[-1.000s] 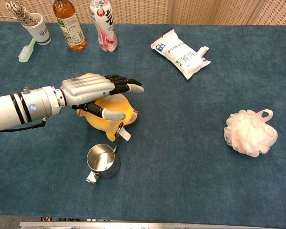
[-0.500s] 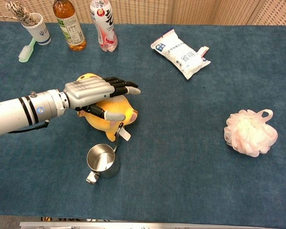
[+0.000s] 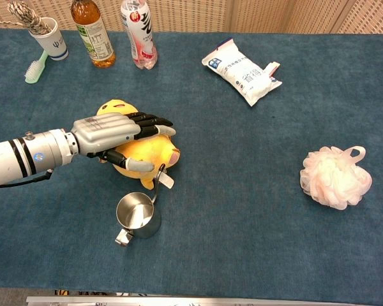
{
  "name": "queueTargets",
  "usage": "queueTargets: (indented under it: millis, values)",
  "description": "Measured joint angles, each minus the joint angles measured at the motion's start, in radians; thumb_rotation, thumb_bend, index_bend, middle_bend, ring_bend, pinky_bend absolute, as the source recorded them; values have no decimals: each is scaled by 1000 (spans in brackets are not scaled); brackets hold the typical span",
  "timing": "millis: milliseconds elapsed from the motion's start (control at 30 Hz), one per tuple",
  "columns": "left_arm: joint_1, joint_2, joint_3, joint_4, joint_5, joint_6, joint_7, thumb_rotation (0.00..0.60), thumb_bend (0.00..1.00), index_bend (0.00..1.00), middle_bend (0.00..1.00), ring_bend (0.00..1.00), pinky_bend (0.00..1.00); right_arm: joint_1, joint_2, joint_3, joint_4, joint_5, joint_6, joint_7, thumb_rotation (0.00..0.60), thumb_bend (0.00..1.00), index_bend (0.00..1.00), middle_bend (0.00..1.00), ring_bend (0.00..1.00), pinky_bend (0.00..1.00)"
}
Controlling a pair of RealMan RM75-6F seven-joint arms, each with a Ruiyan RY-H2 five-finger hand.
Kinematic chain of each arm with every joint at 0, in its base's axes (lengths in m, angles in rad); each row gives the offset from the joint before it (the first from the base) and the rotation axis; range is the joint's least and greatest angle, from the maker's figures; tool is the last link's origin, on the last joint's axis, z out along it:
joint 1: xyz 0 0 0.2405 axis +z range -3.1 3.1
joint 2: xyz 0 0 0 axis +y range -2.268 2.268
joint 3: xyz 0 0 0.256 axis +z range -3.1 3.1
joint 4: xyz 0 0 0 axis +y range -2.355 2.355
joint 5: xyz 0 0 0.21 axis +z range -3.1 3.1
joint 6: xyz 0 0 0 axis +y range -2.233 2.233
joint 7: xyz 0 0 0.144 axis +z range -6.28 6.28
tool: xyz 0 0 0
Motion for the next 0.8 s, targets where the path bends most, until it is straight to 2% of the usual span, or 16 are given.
queueTargets:
  millis: [233,400,600,800]
  values:
    - [13,50,11,-66,9,19,24,15,18,51,34,0,0,-3,1,1,6,0,5,11,600,165,265,364,274,304]
    - [11,56,-8,-101,1,22,31,12,18,51,34,0,0,-5,0,0,14,-1,6,22,600,165,265,364,274,304]
    - [-6,13,-42,-91,-14,11,28,14,18,51,34,0,0,-11,2,0,20,4,8,31,600,165,265,364,274,304]
    - [-23,-53,-75,-27,-43,-10,42,15,18,38,16,0,0,-16,4,0,25,9,11,37,600,165,265,365,274,304]
